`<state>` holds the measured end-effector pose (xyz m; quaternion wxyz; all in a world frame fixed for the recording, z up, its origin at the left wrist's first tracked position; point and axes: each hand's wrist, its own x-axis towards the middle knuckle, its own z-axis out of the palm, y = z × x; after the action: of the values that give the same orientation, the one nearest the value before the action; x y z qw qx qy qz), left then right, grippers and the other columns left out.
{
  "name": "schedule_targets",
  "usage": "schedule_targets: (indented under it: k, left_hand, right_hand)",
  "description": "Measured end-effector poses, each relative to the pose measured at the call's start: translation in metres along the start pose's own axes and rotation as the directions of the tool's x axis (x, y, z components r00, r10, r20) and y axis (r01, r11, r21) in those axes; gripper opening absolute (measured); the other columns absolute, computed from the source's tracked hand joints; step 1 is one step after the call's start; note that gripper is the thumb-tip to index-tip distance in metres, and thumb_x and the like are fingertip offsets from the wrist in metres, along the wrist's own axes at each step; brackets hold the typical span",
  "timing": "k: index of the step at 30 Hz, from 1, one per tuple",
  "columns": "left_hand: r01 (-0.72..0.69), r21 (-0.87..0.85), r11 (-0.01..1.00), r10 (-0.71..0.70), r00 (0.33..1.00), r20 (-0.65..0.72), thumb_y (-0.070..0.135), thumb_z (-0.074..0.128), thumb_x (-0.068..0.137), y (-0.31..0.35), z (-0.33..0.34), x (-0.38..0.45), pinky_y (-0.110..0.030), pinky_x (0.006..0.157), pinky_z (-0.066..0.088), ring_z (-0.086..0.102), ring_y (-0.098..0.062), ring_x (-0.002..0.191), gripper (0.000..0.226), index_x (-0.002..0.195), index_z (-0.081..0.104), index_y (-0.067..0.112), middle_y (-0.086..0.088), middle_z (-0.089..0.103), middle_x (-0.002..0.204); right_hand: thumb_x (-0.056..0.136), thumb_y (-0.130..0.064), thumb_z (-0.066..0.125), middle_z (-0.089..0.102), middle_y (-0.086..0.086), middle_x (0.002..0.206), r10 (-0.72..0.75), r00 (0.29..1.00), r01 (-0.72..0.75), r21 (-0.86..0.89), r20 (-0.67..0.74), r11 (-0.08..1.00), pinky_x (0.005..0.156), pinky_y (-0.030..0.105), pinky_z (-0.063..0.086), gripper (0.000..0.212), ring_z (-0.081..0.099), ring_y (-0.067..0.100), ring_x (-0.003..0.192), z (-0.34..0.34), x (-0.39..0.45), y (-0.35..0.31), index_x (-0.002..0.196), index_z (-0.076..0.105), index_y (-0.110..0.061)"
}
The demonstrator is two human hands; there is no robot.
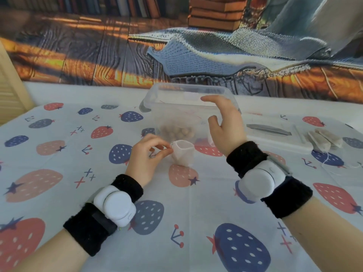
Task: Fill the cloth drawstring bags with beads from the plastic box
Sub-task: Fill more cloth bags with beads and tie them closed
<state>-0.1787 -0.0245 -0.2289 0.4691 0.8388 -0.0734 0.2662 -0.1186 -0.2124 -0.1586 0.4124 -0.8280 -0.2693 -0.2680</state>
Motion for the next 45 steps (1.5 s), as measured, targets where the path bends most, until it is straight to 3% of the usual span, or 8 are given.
schedule_targets:
  k: [6, 9, 16, 20, 24, 33, 41, 45]
  left_hand:
    - [-0.017, -0.005, 1.000, 0.017, 0.995, -0.101, 0.007, 0.072, 0.080, -0.011, -0.030, -0.005, -0.017, 0.078, 0.040, 0.056, -0.002, 0.093, 0.030, 0.073, 0.064, 0.035, 0.008, 0.058, 0.102]
    - [-0.089, 0.059, 0.994, 0.097, 0.987, -0.132, 0.006, 0.072, 0.079, -0.012, -0.039, -0.004, -0.015, 0.086, 0.039, 0.055, -0.002, 0.098, 0.028, 0.075, 0.064, 0.032, 0.008, 0.055, 0.119]
    - [-0.193, 0.022, 0.981, 0.195, 0.973, -0.127, 0.002, 0.071, 0.078, -0.006, -0.047, -0.008, -0.016, 0.090, 0.041, 0.053, -0.002, 0.098, 0.024, 0.076, 0.063, 0.024, 0.008, 0.046, 0.139]
    - [-0.203, -0.055, 0.978, 0.197, 0.976, -0.091, 0.015, 0.071, 0.079, -0.006, -0.045, -0.010, -0.019, 0.085, 0.046, 0.055, -0.006, 0.100, 0.013, 0.077, 0.064, 0.026, 0.022, 0.045, 0.138]
    - [-0.193, -0.119, 0.974, 0.183, 0.979, -0.092, 0.027, 0.065, 0.081, -0.009, -0.045, -0.011, -0.027, 0.083, 0.050, 0.058, -0.010, 0.100, 0.010, 0.077, 0.066, 0.017, 0.012, 0.055, 0.130]
    - [-0.175, -0.186, 0.967, 0.154, 0.980, -0.123, 0.014, 0.065, 0.082, -0.008, -0.044, -0.012, -0.020, 0.082, 0.049, 0.061, -0.008, 0.095, 0.005, 0.077, 0.064, 0.015, 0.019, 0.059, 0.114]
    - [-0.162, -0.203, 0.966, 0.139, 0.982, -0.124, 0.007, 0.064, 0.082, -0.010, -0.043, -0.012, -0.017, 0.079, 0.048, 0.060, -0.008, 0.097, 0.004, 0.079, 0.065, 0.004, 0.010, 0.060, 0.115]
    - [-0.141, -0.236, 0.961, 0.112, 0.985, -0.130, 0.008, 0.063, 0.082, -0.010, -0.043, -0.014, -0.017, 0.082, 0.047, 0.060, -0.007, 0.101, 0.006, 0.080, 0.064, 0.003, 0.005, 0.062, 0.115]
  right_hand:
    - [0.092, -0.001, 0.035, 0.063, 0.008, 0.108, 0.183, 0.948, -0.146, -0.155, 0.261, 0.977, 0.086, 0.033, 0.046, 0.033, 0.056, 0.023, 0.096, 0.019, 0.060, -0.004, 0.113, 0.058, -0.012]
    - [0.090, 0.001, 0.033, 0.062, 0.010, 0.107, 0.216, 0.918, -0.135, -0.252, 0.332, 0.958, 0.075, 0.028, 0.044, 0.037, 0.055, 0.023, 0.086, 0.020, 0.068, -0.008, 0.112, 0.059, -0.013]
    - [0.087, 0.006, 0.049, 0.062, 0.007, 0.103, 0.085, 0.797, -0.055, -0.067, 0.599, 0.996, 0.045, 0.012, 0.040, 0.031, 0.053, 0.001, 0.045, -0.002, 0.068, -0.022, 0.108, 0.061, -0.013]
    - [0.082, -0.002, 0.065, 0.061, 0.003, 0.106, 0.089, 0.692, -0.036, -0.088, 0.716, 0.995, 0.069, 0.028, 0.052, 0.036, 0.058, 0.016, 0.071, -0.004, 0.063, -0.028, 0.115, 0.059, -0.016]
    - [0.077, -0.009, 0.072, 0.060, 0.000, 0.103, 0.143, 0.606, -0.017, -0.166, 0.782, 0.986, 0.087, 0.032, 0.048, 0.039, 0.059, 0.021, 0.094, 0.008, 0.053, -0.026, 0.114, 0.060, -0.016]
    - [0.096, 0.000, 0.040, 0.058, 0.005, 0.123, 0.089, 0.641, 0.017, -0.130, 0.763, 0.991, 0.085, 0.011, 0.028, 0.031, 0.045, 0.009, 0.103, 0.039, 0.037, -0.025, 0.118, 0.061, -0.005]
    - [0.085, -0.012, 0.060, 0.054, 0.024, 0.110, 0.065, 0.663, 0.155, -0.222, 0.746, 0.963, 0.090, 0.035, 0.045, 0.023, 0.052, 0.029, 0.090, 0.053, 0.037, -0.025, 0.105, 0.064, -0.001]
    - [0.089, -0.018, 0.056, 0.040, 0.006, 0.112, 0.073, 0.659, 0.209, -0.276, 0.749, 0.938, 0.094, 0.021, 0.035, 0.028, 0.041, 0.015, 0.098, 0.054, 0.038, -0.022, 0.116, 0.059, -0.009]
